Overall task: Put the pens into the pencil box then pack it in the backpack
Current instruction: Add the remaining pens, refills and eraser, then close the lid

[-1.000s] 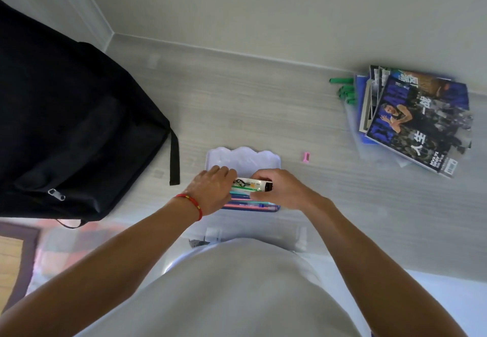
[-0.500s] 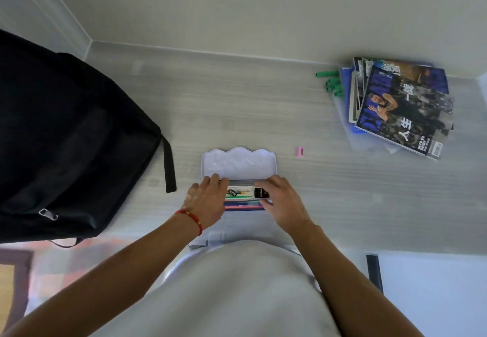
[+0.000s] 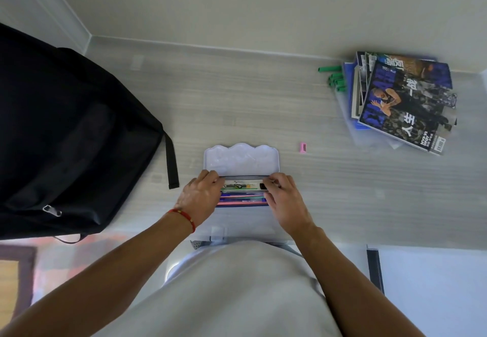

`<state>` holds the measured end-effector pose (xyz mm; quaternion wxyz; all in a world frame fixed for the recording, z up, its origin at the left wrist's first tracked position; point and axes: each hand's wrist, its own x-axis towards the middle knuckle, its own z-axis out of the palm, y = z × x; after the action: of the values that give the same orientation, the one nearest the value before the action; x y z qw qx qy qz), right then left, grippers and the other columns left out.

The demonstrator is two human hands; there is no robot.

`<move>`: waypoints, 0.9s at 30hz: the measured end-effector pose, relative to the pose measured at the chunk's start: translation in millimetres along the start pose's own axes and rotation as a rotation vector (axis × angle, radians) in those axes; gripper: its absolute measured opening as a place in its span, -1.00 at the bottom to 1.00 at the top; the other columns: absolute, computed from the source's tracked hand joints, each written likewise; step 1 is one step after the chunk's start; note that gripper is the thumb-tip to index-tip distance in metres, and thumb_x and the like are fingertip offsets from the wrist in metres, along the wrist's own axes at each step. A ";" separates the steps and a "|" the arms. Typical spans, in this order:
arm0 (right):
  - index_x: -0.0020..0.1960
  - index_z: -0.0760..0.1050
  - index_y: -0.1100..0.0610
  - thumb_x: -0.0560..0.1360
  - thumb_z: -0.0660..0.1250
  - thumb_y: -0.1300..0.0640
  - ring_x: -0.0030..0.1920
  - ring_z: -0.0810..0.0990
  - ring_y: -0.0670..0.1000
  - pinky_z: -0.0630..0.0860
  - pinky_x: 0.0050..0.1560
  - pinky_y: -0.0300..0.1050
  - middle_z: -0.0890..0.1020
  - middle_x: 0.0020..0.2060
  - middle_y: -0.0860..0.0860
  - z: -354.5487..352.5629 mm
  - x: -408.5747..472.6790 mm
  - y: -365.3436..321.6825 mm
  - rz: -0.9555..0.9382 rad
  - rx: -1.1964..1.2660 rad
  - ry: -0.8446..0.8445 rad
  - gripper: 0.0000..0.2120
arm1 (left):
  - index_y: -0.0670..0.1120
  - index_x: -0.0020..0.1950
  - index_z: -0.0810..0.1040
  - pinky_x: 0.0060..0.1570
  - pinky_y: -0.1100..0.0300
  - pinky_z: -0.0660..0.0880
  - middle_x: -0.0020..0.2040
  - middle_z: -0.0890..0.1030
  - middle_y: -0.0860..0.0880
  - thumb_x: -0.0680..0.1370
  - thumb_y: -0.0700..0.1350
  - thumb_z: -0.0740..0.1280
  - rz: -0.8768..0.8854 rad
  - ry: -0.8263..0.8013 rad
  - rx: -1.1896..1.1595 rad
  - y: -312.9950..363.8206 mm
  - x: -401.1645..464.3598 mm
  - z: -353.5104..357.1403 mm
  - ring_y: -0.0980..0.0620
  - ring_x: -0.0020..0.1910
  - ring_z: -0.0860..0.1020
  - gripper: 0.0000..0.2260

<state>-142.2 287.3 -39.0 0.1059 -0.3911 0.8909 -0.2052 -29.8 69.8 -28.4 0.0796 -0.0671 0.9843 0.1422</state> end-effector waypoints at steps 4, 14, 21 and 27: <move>0.18 0.63 0.26 0.53 0.43 0.30 0.06 0.55 0.20 0.61 0.11 0.07 0.58 0.09 0.20 -1.0 0.9 -0.5 0.072 0.008 0.035 -0.77 | -0.20 0.26 0.52 0.07 -0.01 0.58 0.13 0.55 -0.15 0.52 -0.19 0.39 -0.015 0.091 -0.133 -2.7 -6.1 0.7 -0.15 0.08 0.51 -0.68; 0.24 0.62 0.23 0.54 0.38 0.35 0.07 0.55 0.21 0.57 0.16 0.05 0.60 0.08 0.18 -4.0 3.9 10.0 0.062 0.081 0.008 -0.72 | -0.19 0.11 0.63 0.02 -0.08 0.56 -0.01 0.65 -0.15 0.53 -0.24 0.39 -0.057 0.139 -0.214 0.6 -4.2 5.0 -0.15 -0.04 0.57 -0.83; 0.06 0.64 0.24 0.52 0.47 0.21 -0.04 0.60 0.14 0.60 0.04 -0.03 0.58 -0.01 0.12 -15.4 10.8 32.4 0.155 0.270 0.083 -0.84 | -0.10 0.20 0.59 0.01 -0.07 0.56 0.08 0.55 -0.12 0.47 -0.14 0.44 -0.098 0.134 -0.146 5.4 -4.3 7.1 -0.14 0.01 0.53 -0.70; 0.25 0.58 0.25 0.53 0.41 0.28 0.04 0.61 0.20 0.57 0.18 0.14 0.56 0.15 0.21 -24.0 32.5 71.6 0.377 0.234 0.230 -0.71 | -0.10 0.22 0.57 0.03 -0.09 0.56 0.11 0.56 -0.12 0.49 -0.11 0.43 -0.152 0.141 -0.137 10.6 -3.9 5.2 -0.15 0.05 0.53 -0.69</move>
<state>-219.2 313.7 -50.6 0.0847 -0.1773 0.9245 -0.3267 -26.8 81.8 -29.8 0.0159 -0.1565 0.9676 0.1976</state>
